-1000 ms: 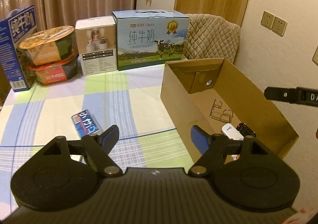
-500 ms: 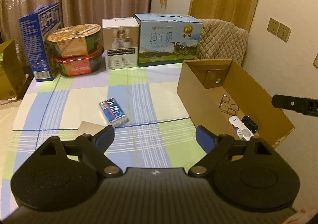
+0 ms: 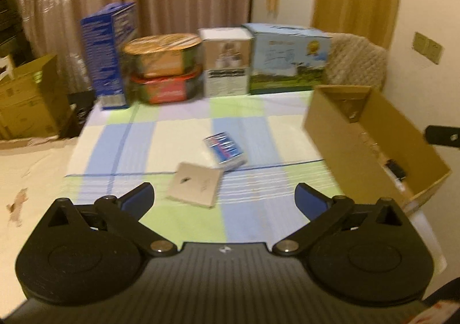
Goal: Organize rigid objects
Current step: 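Withdraw both grippers from the box back over the table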
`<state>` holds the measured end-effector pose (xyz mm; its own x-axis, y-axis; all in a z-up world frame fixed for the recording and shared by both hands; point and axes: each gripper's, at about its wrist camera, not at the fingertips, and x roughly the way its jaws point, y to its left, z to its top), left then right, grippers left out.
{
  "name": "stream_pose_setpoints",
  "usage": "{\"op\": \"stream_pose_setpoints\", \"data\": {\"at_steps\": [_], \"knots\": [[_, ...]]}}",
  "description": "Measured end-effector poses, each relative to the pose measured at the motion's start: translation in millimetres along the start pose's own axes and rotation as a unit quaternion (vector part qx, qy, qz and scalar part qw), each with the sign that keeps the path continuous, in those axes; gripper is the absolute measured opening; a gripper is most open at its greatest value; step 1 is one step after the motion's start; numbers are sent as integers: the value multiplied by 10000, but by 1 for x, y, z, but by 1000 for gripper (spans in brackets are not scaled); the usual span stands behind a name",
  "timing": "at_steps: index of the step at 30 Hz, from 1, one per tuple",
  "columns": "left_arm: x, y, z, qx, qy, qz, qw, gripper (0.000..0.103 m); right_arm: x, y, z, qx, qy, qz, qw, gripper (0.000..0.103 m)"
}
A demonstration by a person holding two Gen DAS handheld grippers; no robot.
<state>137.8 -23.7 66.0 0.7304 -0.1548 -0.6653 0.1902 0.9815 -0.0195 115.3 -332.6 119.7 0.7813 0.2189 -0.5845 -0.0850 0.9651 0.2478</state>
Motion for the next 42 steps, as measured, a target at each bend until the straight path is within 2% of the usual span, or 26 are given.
{"op": "stream_pose_setpoints", "data": {"at_steps": [9, 22, 30, 36, 42], "knots": [[19, 53, -22, -355, 212, 222, 9989, 102, 36, 43, -16, -320, 127, 347, 9988, 86], [71, 72, -47, -391, 562, 201, 9975, 102, 100, 67, -48, -416, 428, 490, 9970, 86], [107, 76, -55, -244, 763, 113, 9967, 102, 142, 59, -62, -316, 600, 415, 9968, 87], [140, 72, -51, 82, 875, -172, 9960, 102, 178, 54, -68, -365, 725, 386, 9959, 86], [181, 60, -38, 606, 816, -293, 9944, 102, 214, 55, -59, -596, 745, 450, 9944, 86]]}}
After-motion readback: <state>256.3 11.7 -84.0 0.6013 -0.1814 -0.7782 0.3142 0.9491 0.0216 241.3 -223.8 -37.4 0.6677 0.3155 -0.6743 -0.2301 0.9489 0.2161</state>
